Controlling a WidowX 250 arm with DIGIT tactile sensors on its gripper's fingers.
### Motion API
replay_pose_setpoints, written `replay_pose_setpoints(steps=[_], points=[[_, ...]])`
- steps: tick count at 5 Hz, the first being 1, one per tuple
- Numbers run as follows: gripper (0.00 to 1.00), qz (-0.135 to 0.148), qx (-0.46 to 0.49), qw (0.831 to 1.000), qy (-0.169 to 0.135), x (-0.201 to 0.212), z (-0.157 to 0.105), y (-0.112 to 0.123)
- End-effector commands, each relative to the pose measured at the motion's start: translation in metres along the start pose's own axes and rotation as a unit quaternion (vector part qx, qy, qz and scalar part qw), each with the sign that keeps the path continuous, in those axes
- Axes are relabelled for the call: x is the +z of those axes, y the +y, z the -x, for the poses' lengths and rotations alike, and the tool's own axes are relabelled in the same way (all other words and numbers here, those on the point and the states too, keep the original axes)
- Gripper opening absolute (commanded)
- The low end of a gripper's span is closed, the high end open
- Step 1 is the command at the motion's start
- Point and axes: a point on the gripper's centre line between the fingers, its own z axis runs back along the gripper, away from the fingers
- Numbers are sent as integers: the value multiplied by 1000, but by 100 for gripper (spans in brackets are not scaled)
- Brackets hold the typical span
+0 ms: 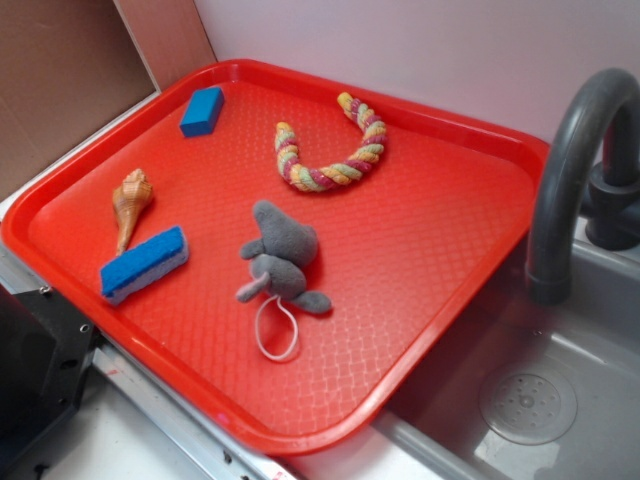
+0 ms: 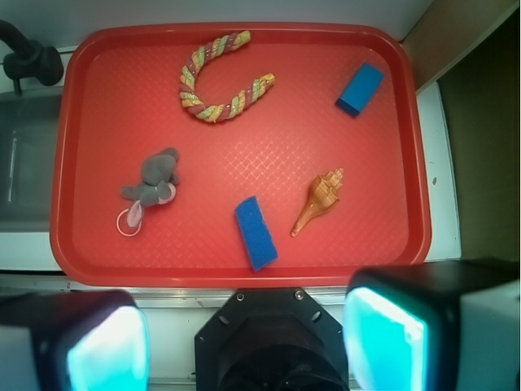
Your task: Grab the blue block.
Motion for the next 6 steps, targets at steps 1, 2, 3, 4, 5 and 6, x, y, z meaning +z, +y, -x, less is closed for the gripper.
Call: replay_pose_setpoints(steps=[1, 2, 3, 4, 5, 6], points=[[100, 0, 0, 1000, 0, 0, 0, 0], [100, 18, 125, 991, -41, -14, -10, 16], [100, -11, 244, 968, -52, -30, -19, 32], [100, -26, 350, 933, -83, -51, -30, 58], [100, -49, 408, 904, -120, -73, -51, 88], [100, -51, 432, 885, -167, -93, -74, 110]])
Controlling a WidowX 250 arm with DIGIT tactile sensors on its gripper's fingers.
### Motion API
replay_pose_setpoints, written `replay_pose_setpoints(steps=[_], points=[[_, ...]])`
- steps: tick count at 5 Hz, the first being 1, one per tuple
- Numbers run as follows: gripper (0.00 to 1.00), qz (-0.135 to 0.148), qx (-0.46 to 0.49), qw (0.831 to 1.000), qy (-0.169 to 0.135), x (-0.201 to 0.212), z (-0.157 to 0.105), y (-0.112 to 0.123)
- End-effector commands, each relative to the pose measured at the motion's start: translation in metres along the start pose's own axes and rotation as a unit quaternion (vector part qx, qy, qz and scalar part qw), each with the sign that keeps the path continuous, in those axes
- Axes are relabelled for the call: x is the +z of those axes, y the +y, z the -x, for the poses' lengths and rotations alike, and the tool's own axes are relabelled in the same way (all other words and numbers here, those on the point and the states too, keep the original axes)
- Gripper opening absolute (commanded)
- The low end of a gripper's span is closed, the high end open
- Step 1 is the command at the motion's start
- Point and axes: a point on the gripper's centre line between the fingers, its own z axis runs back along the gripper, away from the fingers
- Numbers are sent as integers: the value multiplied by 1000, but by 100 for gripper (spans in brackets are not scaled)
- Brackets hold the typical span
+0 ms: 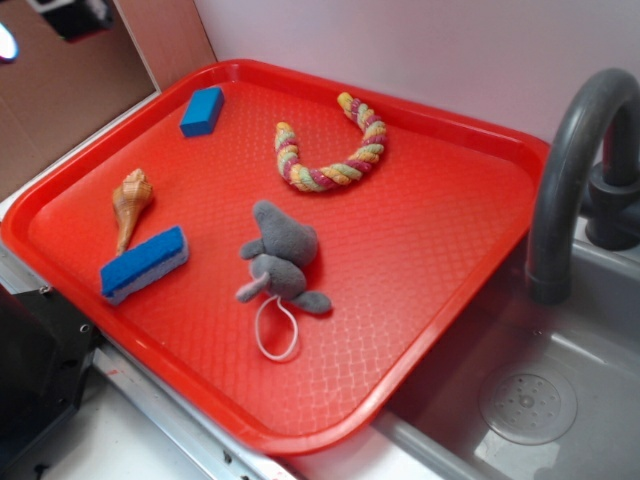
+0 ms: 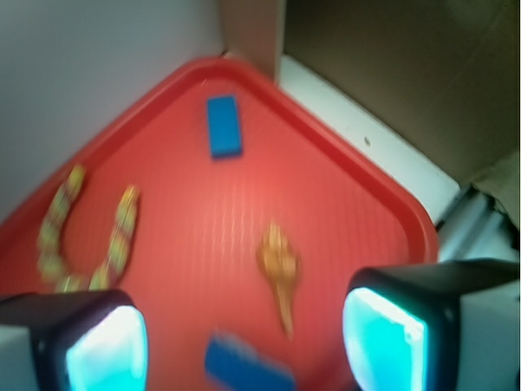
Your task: Grab the blue block.
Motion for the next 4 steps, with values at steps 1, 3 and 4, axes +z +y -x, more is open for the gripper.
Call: replay_pose_setpoints(steps=[1, 3, 4], points=[[100, 23, 24, 997, -67, -41, -48, -5], [100, -4, 45, 996, -80, -94, -81, -5], [100, -4, 48, 996, -82, -114, -91, -6]])
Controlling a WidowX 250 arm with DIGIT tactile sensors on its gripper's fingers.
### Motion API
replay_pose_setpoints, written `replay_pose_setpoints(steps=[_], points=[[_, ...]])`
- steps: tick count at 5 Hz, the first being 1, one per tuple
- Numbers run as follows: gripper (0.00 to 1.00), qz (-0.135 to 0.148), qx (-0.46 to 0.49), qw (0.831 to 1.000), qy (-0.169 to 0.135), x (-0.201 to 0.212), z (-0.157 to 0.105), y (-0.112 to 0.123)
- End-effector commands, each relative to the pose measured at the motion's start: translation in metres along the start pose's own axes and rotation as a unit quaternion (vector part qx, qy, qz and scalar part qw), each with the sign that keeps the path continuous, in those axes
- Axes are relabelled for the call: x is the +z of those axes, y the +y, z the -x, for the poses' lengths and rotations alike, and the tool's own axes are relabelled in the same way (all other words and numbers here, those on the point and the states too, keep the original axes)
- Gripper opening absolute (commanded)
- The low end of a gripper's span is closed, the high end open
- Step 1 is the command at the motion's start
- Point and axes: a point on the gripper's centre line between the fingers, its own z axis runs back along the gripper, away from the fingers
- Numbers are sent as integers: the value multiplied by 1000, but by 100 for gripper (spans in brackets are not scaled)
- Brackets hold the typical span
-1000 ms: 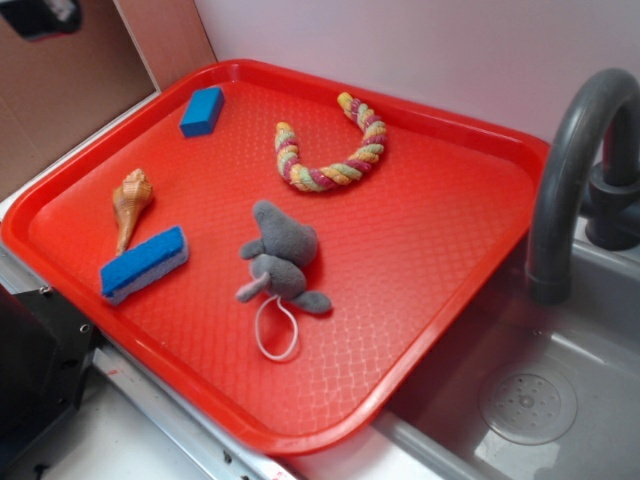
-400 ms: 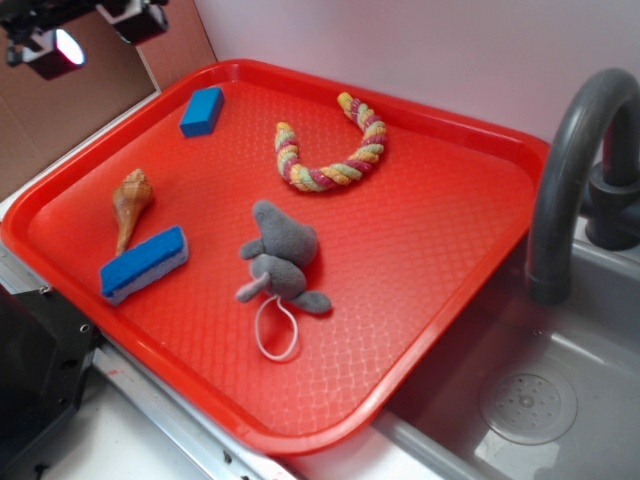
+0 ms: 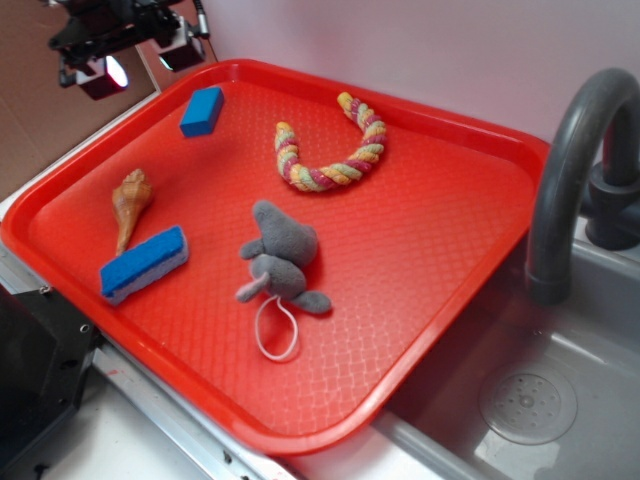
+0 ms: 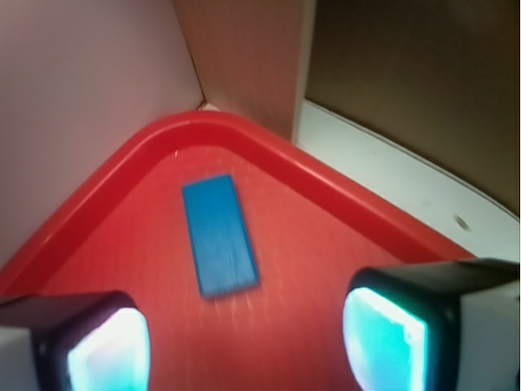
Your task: Grab the blue block.
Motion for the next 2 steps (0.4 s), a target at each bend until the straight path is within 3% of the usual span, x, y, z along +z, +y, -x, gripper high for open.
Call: replay_pose_setpoints(steps=[1, 2], points=[[100, 14, 7, 1000, -14, -27, -26, -3], [100, 9, 6, 1000, -1, -48, -28, -5]])
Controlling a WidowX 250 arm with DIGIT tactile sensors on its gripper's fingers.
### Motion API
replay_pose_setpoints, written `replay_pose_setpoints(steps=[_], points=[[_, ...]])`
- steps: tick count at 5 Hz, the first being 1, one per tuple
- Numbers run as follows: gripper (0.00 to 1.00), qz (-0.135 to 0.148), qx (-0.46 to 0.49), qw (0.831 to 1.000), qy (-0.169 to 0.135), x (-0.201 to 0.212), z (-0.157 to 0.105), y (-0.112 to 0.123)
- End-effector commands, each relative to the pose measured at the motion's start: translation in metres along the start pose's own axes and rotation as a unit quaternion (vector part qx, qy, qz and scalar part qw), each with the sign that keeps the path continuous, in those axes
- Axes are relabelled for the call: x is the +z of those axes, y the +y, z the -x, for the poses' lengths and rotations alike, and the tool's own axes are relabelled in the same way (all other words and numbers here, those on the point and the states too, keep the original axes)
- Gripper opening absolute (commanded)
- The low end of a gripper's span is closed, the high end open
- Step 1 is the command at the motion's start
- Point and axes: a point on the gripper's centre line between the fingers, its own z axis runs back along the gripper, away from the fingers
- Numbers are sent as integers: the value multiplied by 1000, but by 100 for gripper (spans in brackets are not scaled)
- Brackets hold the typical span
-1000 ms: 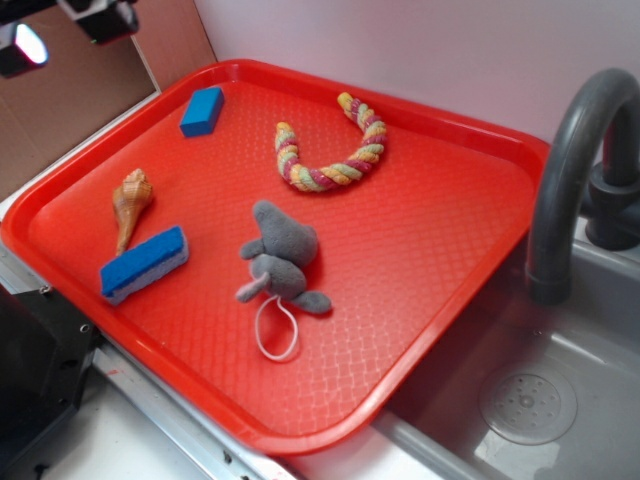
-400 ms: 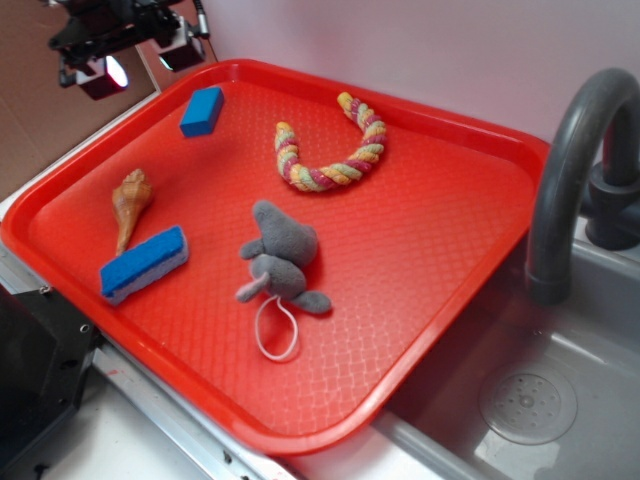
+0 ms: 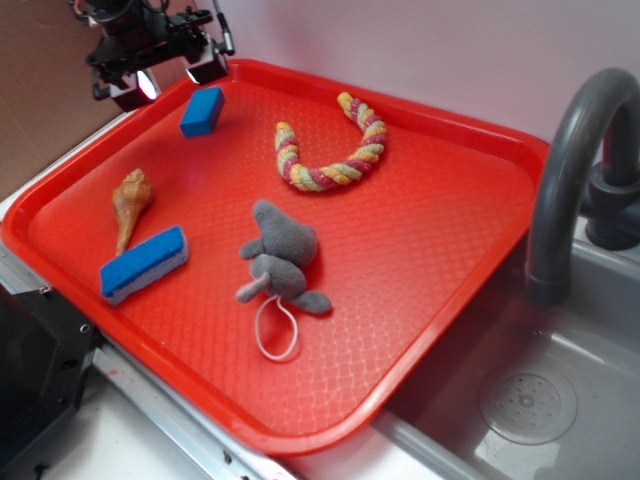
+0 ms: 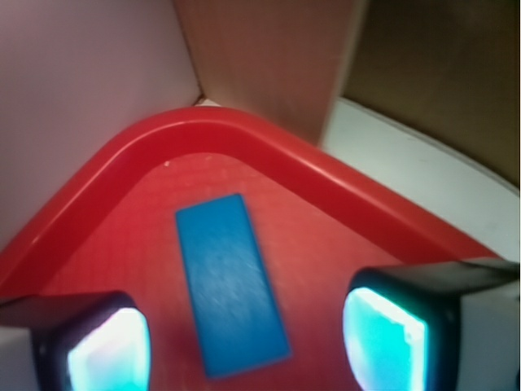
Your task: Grab the blue block.
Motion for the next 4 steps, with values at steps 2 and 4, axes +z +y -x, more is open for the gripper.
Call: replay_pose_setpoints(steps=[2, 4], points=[[100, -6, -7, 1000, 21, -34, -17, 0], [100, -25, -10, 999, 29, -44, -10, -3]])
